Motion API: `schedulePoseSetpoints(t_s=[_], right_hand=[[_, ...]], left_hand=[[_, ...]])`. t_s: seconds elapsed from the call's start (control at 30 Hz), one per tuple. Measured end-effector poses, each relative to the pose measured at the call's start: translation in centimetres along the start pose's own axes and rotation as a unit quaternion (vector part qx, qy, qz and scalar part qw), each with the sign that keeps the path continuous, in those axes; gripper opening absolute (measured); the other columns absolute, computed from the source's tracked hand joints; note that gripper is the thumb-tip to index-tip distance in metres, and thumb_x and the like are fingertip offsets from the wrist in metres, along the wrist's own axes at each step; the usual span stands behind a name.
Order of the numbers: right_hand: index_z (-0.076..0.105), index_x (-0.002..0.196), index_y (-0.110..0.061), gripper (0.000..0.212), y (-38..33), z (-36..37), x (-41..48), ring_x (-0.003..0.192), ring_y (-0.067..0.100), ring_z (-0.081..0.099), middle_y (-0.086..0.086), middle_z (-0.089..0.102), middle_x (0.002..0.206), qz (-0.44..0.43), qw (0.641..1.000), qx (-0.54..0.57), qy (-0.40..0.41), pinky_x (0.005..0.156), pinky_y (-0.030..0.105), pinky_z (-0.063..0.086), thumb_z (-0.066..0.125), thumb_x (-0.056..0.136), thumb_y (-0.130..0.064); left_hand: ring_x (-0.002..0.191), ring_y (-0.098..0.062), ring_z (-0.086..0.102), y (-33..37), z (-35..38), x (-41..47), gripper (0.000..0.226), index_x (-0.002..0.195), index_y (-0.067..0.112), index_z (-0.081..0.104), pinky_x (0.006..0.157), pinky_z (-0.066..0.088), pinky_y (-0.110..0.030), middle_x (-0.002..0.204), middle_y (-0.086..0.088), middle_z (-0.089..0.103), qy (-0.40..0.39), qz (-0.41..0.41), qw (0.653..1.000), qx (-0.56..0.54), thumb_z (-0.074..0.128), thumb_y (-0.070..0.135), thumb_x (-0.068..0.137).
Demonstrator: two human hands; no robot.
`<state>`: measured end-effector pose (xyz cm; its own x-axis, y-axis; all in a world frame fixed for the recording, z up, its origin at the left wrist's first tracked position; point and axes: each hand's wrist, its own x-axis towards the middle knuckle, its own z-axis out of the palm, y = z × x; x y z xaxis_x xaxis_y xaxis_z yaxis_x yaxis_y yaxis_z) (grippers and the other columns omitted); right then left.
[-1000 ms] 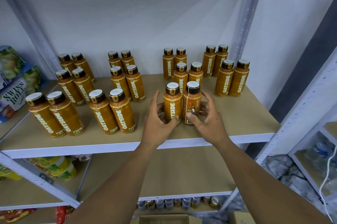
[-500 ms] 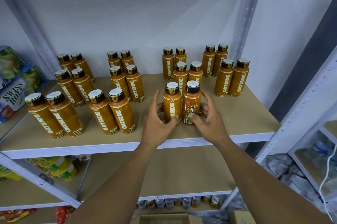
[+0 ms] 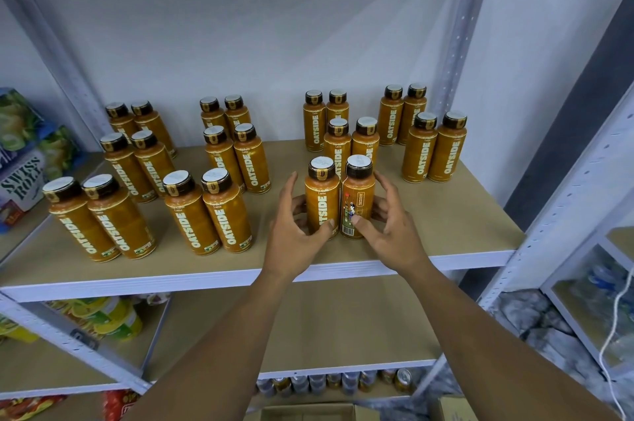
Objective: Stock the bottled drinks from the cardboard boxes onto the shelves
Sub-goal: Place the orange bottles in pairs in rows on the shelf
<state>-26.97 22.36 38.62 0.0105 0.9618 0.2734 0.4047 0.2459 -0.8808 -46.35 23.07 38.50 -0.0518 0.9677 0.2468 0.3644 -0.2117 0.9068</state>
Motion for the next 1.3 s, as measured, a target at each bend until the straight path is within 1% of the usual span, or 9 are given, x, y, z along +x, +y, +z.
schedulePoseSetpoints(t_s=[0.13, 0.3, 0.5, 0.63, 0.77, 0.87, 1.03, 1.13, 1.3], right_hand=[[0.02, 0.157, -0.036, 0.085, -0.05, -0.01, 0.01, 0.132, 0.013, 0.054, 0.001, 0.055, 0.148, 0.001, 1.0, -0.002, 0.004, 0.105, 0.026, 0.047, 0.074, 0.092, -0.027], [0.019, 0.156, -0.038, 0.088, 0.11, 0.06, 0.21, 0.133, 0.013, 0.052, -0.003, 0.05, 0.151, -0.006, 1.0, -0.017, 0.013, 0.104, 0.029, 0.049, 0.076, 0.09, -0.033], [0.019, 0.156, -0.04, 0.087, 0.24, 0.07, 0.2, 0.14, 0.016, 0.047, -0.003, 0.046, 0.155, -0.005, 1.0, 0.005, 0.014, 0.108, 0.03, 0.044, 0.076, 0.091, -0.028], [0.02, 0.156, -0.038, 0.089, 0.25, 0.11, 0.21, 0.133, 0.013, 0.053, -0.003, 0.053, 0.149, 0.003, 1.0, -0.002, 0.017, 0.105, 0.027, 0.046, 0.078, 0.089, -0.03], [0.021, 0.155, -0.039, 0.092, -0.08, 0.11, 0.4, 0.126, 0.003, 0.048, -0.016, 0.044, 0.148, -0.004, 0.999, -0.016, 0.029, 0.098, 0.021, 0.048, 0.081, 0.085, -0.037], [0.018, 0.155, -0.041, 0.091, -0.15, -0.03, 0.31, 0.128, -0.001, 0.043, -0.023, 0.039, 0.142, -0.004, 1.0, 0.004, 0.028, 0.095, 0.012, 0.041, 0.079, 0.088, -0.031], [0.019, 0.158, -0.035, 0.089, 0.0, -0.14, 0.11, 0.131, 0.001, 0.046, -0.021, 0.046, 0.139, 0.007, 1.0, 0.022, 0.01, 0.105, 0.022, 0.043, 0.076, 0.091, -0.021], [0.021, 0.156, -0.038, 0.091, 0.09, -0.06, 0.18, 0.129, 0.007, 0.052, -0.012, 0.053, 0.144, 0.007, 1.0, 0.009, 0.016, 0.102, 0.025, 0.048, 0.079, 0.088, -0.028], [0.02, 0.155, -0.042, 0.093, 0.12, -0.12, 0.43, 0.13, 0.005, 0.048, -0.01, 0.044, 0.153, -0.003, 1.0, 0.0, 0.027, 0.1, 0.025, 0.049, 0.082, 0.085, -0.036]], left_hand=[[0.121, -0.007, 0.055, 0.13, 0.0, -0.06, 0.103, 0.158, 0.043, 0.016, 0.088, 0.046, -0.013, 0.148, 0.002, 0.054, 0.0, 0.002, 1.0, 0.003, 0.085, 0.025, 0.083], [0.13, -0.016, 0.056, 0.23, 0.03, -0.15, 0.102, 0.158, 0.042, 0.016, 0.098, 0.052, -0.032, 0.15, 0.0, 0.054, 0.0, -0.002, 1.0, 0.003, 0.084, 0.025, 0.084], [0.131, -0.017, 0.055, 0.38, 0.02, -0.21, 0.102, 0.158, 0.042, 0.017, 0.099, 0.051, -0.032, 0.15, 0.0, 0.053, 0.002, -0.005, 1.0, 0.005, 0.084, 0.023, 0.084], [0.129, -0.016, 0.056, 0.43, 0.01, -0.24, 0.102, 0.157, 0.044, 0.017, 0.098, 0.051, -0.031, 0.148, 0.001, 0.054, 0.004, -0.005, 1.0, 0.007, 0.085, 0.025, 0.084], [0.13, -0.016, 0.056, 0.51, 0.05, -0.23, 0.102, 0.157, 0.044, 0.016, 0.098, 0.052, -0.033, 0.15, 0.002, 0.053, 0.004, -0.008, 1.0, 0.011, 0.085, 0.026, 0.084], [0.131, -0.017, 0.056, 0.46, 0.06, -0.18, 0.102, 0.157, 0.044, 0.016, 0.096, 0.05, -0.03, 0.15, 0.002, 0.053, 0.004, -0.01, 1.0, 0.012, 0.085, 0.026, 0.084], [0.13, -0.017, 0.055, 0.54, 0.04, -0.14, 0.103, 0.158, 0.042, 0.016, 0.096, 0.049, -0.029, 0.15, 0.001, 0.053, 0.001, -0.01, 1.0, 0.011, 0.085, 0.025, 0.084], [0.13, -0.017, 0.056, 0.46, 0.01, -0.13, 0.104, 0.158, 0.043, 0.015, 0.096, 0.051, -0.031, 0.149, 0.001, 0.054, 0.0, -0.013, 1.0, 0.009, 0.085, 0.027, 0.083], [0.129, -0.016, 0.056, 0.43, -0.01, -0.12, 0.104, 0.159, 0.043, 0.015, 0.096, 0.051, -0.029, 0.149, 0.002, 0.054, -0.001, -0.014, 1.0, 0.009, 0.085, 0.026, 0.083]])
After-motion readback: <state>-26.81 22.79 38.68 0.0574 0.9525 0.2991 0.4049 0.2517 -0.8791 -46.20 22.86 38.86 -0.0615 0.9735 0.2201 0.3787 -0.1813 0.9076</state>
